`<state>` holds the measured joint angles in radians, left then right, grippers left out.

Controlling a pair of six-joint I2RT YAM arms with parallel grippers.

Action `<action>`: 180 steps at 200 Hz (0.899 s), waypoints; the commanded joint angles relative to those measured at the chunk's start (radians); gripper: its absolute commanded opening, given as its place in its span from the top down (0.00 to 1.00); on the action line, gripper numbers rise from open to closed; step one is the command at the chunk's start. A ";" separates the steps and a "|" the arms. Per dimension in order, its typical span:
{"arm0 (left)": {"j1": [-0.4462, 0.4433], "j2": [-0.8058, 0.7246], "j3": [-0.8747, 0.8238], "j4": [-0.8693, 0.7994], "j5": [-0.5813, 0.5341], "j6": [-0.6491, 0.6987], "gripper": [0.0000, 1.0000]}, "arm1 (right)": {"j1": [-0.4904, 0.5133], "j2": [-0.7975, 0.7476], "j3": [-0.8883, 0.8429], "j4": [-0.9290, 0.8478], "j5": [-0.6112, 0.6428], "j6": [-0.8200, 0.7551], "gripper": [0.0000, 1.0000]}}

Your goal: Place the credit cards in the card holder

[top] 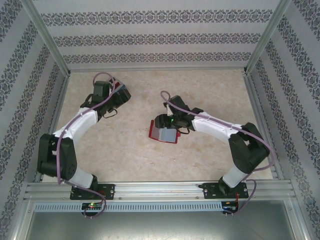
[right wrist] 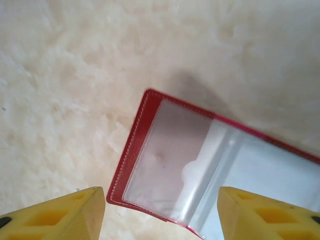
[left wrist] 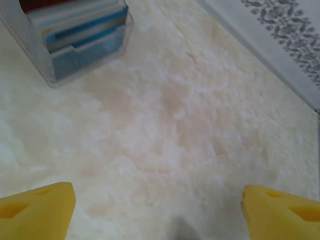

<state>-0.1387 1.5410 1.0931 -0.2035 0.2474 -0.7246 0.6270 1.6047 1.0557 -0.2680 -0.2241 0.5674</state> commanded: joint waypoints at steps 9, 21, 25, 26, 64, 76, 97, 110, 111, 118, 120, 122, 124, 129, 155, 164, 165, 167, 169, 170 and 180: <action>0.049 0.114 0.170 -0.190 -0.084 0.128 0.13 | -0.055 -0.083 -0.065 0.025 0.018 -0.036 0.36; 0.081 0.162 0.224 -0.198 -0.063 0.148 0.12 | -0.070 -0.105 -0.080 0.034 0.004 -0.039 0.35; 0.097 0.182 0.243 -0.198 -0.055 0.149 0.09 | -0.075 -0.110 -0.085 0.036 0.000 -0.043 0.35; 0.100 0.186 0.248 -0.198 -0.053 0.149 0.08 | -0.076 -0.111 -0.086 0.036 -0.001 -0.043 0.35; 0.213 0.374 0.439 -0.182 0.015 0.149 0.00 | -0.105 -0.124 -0.094 0.025 -0.014 -0.068 0.32; 0.233 0.435 0.508 -0.200 0.029 0.160 0.00 | -0.114 -0.128 -0.095 0.018 -0.011 -0.079 0.32; 0.240 0.526 0.647 -0.264 -0.005 0.217 0.00 | -0.135 -0.136 -0.095 0.014 -0.027 -0.082 0.32; 0.240 0.576 0.710 -0.275 0.000 0.255 0.00 | -0.145 -0.133 -0.091 0.009 -0.043 -0.090 0.32; 0.240 0.578 0.715 -0.274 0.002 0.258 0.00 | -0.145 -0.133 -0.091 0.009 -0.043 -0.090 0.32; 0.240 0.611 0.748 -0.271 0.018 0.278 0.00 | -0.148 -0.130 -0.086 0.005 -0.043 -0.094 0.32; 0.240 0.621 0.758 -0.270 0.026 0.285 0.00 | -0.149 -0.128 -0.085 0.004 -0.043 -0.096 0.32; 0.240 0.629 0.766 -0.271 0.034 0.292 0.00 | -0.151 -0.128 -0.083 0.002 -0.044 -0.097 0.32; 0.240 0.641 0.780 -0.273 0.040 0.298 0.00 | -0.151 -0.126 -0.082 0.001 -0.045 -0.099 0.32; 0.240 0.669 0.812 -0.279 0.061 0.311 0.00 | -0.154 -0.123 -0.078 -0.001 -0.046 -0.100 0.32; 0.240 0.816 0.995 -0.346 0.154 0.410 0.02 | -0.168 -0.104 -0.055 -0.013 -0.065 -0.103 0.32; 0.240 0.852 1.040 -0.369 0.137 0.431 0.03 | -0.170 -0.098 -0.045 -0.018 -0.071 -0.107 0.32; 0.240 0.855 1.044 -0.371 0.136 0.433 0.03 | -0.170 -0.098 -0.044 -0.018 -0.071 -0.108 0.32; 0.240 0.862 1.052 -0.375 0.133 0.440 0.03 | -0.170 -0.096 -0.042 -0.020 -0.072 -0.107 0.32; 0.240 0.867 1.059 -0.378 0.132 0.443 0.03 | -0.171 -0.095 -0.040 -0.020 -0.073 -0.110 0.32; 0.240 0.870 1.063 -0.380 0.131 0.446 0.03 | -0.171 -0.095 -0.039 -0.021 -0.073 -0.109 0.32; 0.240 0.893 1.089 -0.393 0.134 0.470 0.04 | -0.173 -0.090 -0.030 -0.025 -0.079 -0.111 0.32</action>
<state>0.1047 2.3726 2.1040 -0.4915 0.3462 -0.3721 0.4641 1.5009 0.9794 -0.2718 -0.2714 0.4858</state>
